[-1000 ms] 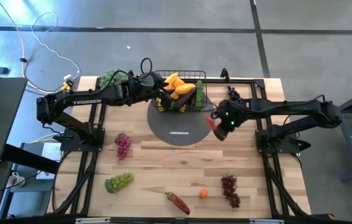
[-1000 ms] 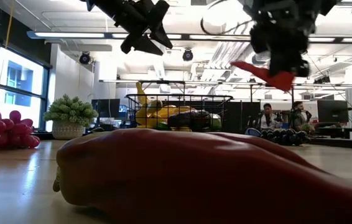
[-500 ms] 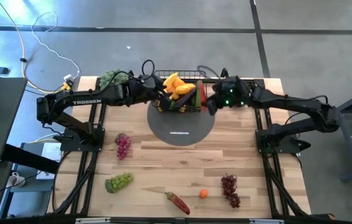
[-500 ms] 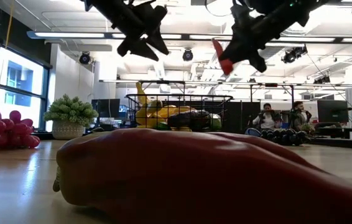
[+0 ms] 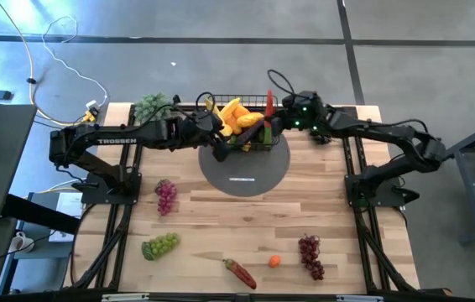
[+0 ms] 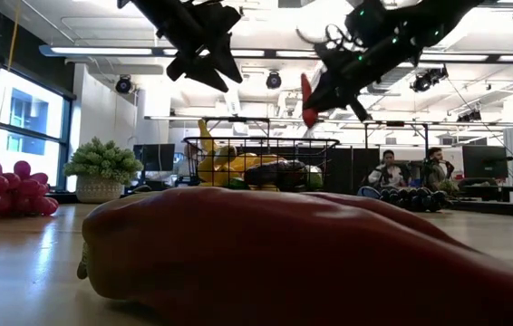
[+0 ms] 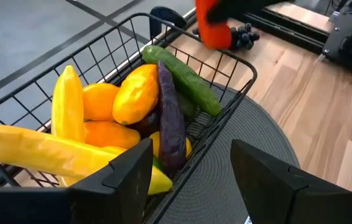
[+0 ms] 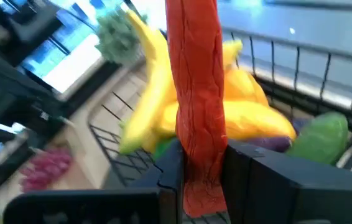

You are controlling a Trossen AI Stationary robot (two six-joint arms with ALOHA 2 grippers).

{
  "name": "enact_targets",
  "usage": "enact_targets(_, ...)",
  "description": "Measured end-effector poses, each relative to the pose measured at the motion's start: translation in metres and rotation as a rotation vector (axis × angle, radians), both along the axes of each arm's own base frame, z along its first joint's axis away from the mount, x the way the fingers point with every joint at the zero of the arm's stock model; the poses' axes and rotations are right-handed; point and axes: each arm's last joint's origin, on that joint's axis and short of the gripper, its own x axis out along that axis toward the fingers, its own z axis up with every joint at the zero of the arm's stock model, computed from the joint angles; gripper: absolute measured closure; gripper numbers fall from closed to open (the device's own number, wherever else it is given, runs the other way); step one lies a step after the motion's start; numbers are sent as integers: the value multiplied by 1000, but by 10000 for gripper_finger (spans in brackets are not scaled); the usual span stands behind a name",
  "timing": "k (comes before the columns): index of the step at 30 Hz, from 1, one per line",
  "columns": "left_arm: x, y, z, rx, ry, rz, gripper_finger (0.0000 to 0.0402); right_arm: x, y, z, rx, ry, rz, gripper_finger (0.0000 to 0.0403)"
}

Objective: Build produce basket
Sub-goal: Put the orange carrot into the black wire basket

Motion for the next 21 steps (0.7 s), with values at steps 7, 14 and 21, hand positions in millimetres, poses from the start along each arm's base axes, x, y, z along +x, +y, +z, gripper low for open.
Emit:
enact_targets(7,0,-1,-1,1,10,3,198,16,-8,-30,62,62,-17,356)
enact_targets(14,-1,-1,-1,2,22,8,198,20,-10,-42,110,90,-11,325)
enact_targets(21,-1,-2,-1,-3,20,0,198,19,-10,-43,117,98,-11,248)
